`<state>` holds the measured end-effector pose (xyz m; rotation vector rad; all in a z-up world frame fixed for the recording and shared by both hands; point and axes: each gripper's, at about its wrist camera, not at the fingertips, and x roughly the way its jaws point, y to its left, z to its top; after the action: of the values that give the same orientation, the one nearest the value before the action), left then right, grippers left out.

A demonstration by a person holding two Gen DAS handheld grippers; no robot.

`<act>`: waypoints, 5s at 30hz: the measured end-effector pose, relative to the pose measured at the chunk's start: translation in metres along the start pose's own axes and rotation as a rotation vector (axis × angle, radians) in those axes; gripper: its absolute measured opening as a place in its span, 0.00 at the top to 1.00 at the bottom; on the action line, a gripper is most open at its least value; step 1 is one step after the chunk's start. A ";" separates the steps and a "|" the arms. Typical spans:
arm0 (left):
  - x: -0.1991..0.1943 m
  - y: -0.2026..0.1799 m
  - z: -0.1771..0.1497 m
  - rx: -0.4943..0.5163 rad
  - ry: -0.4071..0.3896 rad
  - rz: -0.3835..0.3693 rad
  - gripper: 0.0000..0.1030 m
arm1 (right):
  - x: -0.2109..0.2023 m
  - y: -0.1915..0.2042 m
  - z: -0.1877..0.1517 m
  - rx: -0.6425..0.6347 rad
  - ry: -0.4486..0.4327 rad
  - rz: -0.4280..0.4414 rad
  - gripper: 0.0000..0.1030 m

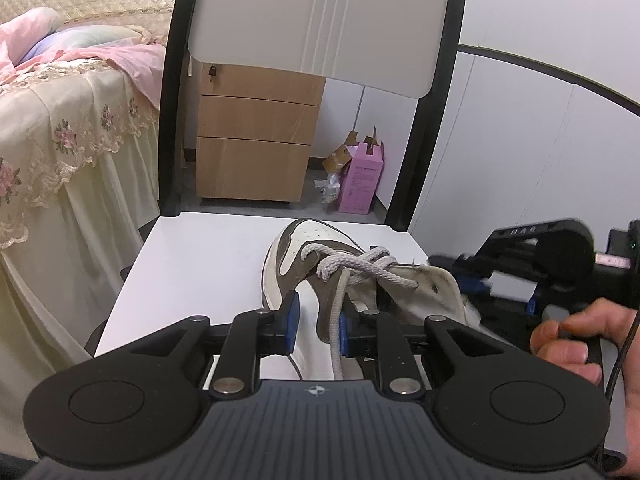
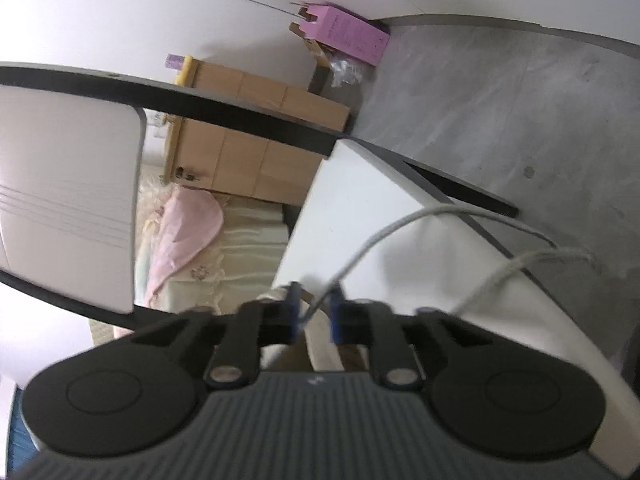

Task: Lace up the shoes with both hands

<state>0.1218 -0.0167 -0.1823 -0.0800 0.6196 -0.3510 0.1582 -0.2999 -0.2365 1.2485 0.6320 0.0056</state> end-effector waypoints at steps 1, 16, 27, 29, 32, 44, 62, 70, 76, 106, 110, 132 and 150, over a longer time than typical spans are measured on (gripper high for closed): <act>-0.001 0.000 0.000 -0.005 -0.002 0.007 0.75 | -0.003 0.004 0.000 -0.024 -0.021 0.009 0.96; 0.001 0.005 0.003 -0.052 0.033 0.008 0.74 | -0.056 0.139 -0.055 -0.782 -0.358 0.080 0.97; 0.003 0.008 0.003 -0.077 0.048 -0.005 0.74 | -0.085 0.208 -0.062 -0.960 -0.494 0.072 0.97; 0.004 0.009 0.002 -0.087 0.060 -0.005 0.71 | -0.093 0.221 -0.053 -0.929 -0.485 0.095 0.97; 0.007 0.009 0.001 -0.084 0.068 0.001 0.70 | -0.111 0.244 -0.048 -0.929 -0.519 0.128 0.97; 0.008 0.006 0.001 -0.087 0.078 0.011 0.70 | -0.158 0.304 -0.019 -0.995 -0.534 0.130 0.97; -0.019 0.044 0.015 -0.341 -0.020 -0.243 0.57 | -0.107 0.251 -0.081 -1.586 -0.193 -0.088 0.97; -0.012 0.075 0.009 -0.650 -0.087 -0.573 0.52 | -0.067 0.170 -0.130 -1.644 0.049 -0.239 0.97; 0.000 0.078 0.007 -0.720 -0.097 -0.630 0.56 | -0.056 0.161 -0.159 -1.775 0.096 -0.219 0.97; -0.003 0.079 0.008 -0.694 -0.060 -0.617 0.97 | -0.068 0.159 -0.186 -2.000 0.166 -0.146 0.76; -0.002 0.079 0.007 -0.697 -0.057 -0.608 0.97 | -0.064 0.160 -0.185 -1.982 0.173 -0.146 0.97; -0.031 0.057 0.020 -0.083 -0.020 -0.236 0.53 | -0.013 0.163 -0.162 -1.995 0.390 -0.159 0.97; 0.010 0.093 -0.004 -0.422 0.106 -0.404 0.78 | 0.002 0.149 -0.161 -1.929 0.533 -0.144 0.97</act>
<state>0.1552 0.0675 -0.2078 -0.5996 0.7763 -0.6127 0.1367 -0.1071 -0.1340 -0.7035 0.7695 0.6822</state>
